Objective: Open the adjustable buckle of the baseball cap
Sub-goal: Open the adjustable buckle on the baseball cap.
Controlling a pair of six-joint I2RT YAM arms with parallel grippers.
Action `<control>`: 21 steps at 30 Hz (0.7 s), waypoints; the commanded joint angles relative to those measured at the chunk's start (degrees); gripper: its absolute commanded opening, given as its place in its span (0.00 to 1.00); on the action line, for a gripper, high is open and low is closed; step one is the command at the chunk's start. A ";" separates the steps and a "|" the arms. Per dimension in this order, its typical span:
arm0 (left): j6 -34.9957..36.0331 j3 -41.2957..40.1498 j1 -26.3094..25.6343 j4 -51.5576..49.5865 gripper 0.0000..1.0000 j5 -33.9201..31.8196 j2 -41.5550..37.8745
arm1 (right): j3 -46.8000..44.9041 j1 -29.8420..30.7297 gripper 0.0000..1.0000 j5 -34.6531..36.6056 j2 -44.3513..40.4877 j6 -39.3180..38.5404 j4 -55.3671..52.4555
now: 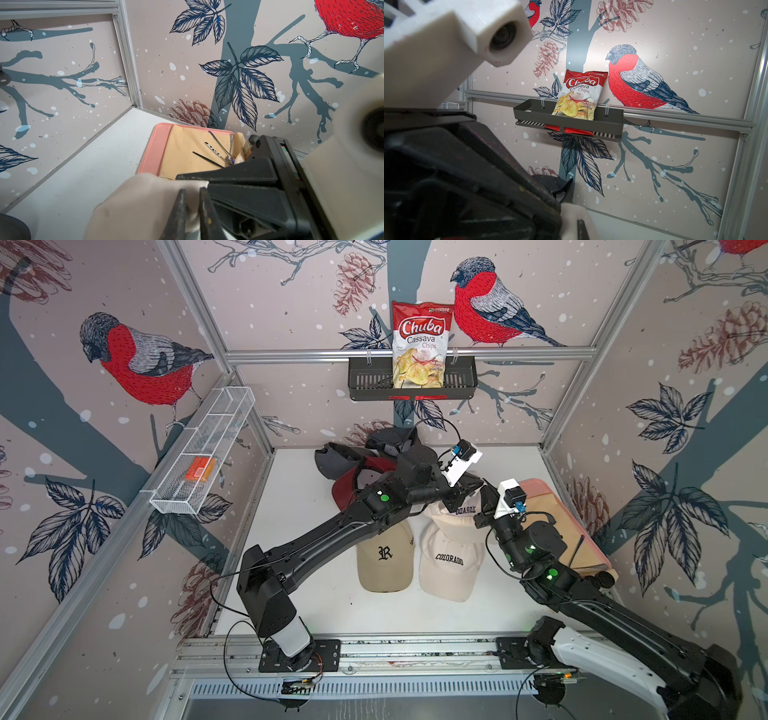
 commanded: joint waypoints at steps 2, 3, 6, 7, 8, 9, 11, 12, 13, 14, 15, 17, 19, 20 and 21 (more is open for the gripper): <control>-0.26 -0.21 0.22 1.46 0.00 0.54 -0.81 | 0.50 -0.57 0.00 -0.51 -0.33 1.57 2.57; -0.30 -0.19 0.31 1.53 0.00 0.39 -0.96 | 0.50 -0.80 0.00 -0.54 -0.38 1.64 2.48; -0.33 -0.48 0.51 1.88 0.00 0.02 -1.53 | 0.54 -1.18 0.00 -0.64 -0.33 1.90 1.87; -0.27 -0.55 0.59 2.04 0.00 -0.27 -1.80 | 0.62 -1.23 0.00 -0.61 -0.33 2.01 1.69; -0.26 -0.75 0.72 2.15 0.00 -0.63 -2.12 | 0.67 -1.35 0.00 -0.60 -0.33 2.16 1.48; -0.31 -0.87 0.92 2.24 0.00 -0.90 -2.45 | 0.65 -1.54 0.00 -0.60 -0.33 2.24 1.25; -0.43 -1.62 1.29 2.64 0.00 -2.04 -3.24 | 0.68 -1.62 0.00 -0.58 -0.49 2.38 0.90; -0.60 -2.15 1.62 2.89 0.00 -2.45 -3.86 | 0.67 -1.69 0.00 -0.57 -0.59 2.51 0.78; -0.77 -2.65 1.97 3.08 0.00 -2.95 -4.29 | 0.61 -1.67 0.00 -0.55 -0.70 2.52 0.72; -1.01 -3.30 2.24 3.23 0.00 -3.45 -4.83 | 0.63 -1.71 0.00 -0.51 -0.85 2.57 0.67; -1.32 -4.07 2.70 3.40 0.00 -3.73 -5.42 | 0.65 -1.79 0.00 -0.53 -0.92 2.60 0.55; -1.91 -5.70 3.21 4.15 0.00 -4.57 -6.49 | 0.76 -1.89 0.00 -0.51 -1.11 2.73 0.32; -2.18 -6.97 3.57 4.68 0.00 -4.79 -7.38 | 0.81 -1.98 0.00 -0.60 -1.20 2.83 0.19; -2.29 -7.40 3.60 4.87 0.00 -4.93 -7.66 | 0.85 -1.98 0.00 -0.65 -1.12 2.89 0.19; -2.35 -7.68 3.59 5.05 0.00 -4.85 -7.84 | 0.91 -2.05 0.00 -0.80 -0.92 2.91 0.13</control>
